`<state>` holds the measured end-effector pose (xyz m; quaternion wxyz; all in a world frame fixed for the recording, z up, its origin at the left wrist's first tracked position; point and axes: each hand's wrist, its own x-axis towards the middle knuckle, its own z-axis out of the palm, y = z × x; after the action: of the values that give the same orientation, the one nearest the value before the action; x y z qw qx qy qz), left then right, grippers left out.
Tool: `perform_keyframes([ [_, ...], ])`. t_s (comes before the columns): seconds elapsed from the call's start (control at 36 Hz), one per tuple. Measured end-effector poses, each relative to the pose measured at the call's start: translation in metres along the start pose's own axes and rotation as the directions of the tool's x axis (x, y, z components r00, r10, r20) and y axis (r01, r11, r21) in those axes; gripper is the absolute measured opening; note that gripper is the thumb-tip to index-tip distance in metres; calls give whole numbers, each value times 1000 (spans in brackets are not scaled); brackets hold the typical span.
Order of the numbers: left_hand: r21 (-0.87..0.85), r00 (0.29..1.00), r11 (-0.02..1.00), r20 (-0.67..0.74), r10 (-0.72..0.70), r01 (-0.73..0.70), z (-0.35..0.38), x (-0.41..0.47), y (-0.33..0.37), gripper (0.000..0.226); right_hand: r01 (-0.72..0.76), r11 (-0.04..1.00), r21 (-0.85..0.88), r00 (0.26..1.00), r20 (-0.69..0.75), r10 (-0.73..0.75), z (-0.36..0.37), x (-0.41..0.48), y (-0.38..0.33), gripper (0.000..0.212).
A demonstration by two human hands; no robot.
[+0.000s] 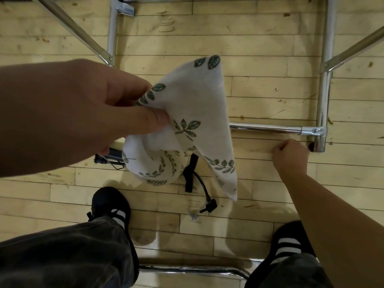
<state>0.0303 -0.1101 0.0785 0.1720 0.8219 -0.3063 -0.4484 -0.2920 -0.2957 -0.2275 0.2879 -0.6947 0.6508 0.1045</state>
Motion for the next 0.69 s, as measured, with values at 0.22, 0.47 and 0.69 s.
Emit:
perform_keyframes([
  [0.22,-62,966,964,-57,253,-257,7,-6,4,70,-105,970,220,994,53,96,-11,-40,-31,24],
  [0.47,111,990,986,81,112,-121,-25,-39,16,71,-65,963,263,992,120,34,-31,-108,-63,32],
  [0.69,216,988,965,80,132,-146,-47,-76,28,48,-37,926,375,997,83,7,-95,-168,-97,22],
])
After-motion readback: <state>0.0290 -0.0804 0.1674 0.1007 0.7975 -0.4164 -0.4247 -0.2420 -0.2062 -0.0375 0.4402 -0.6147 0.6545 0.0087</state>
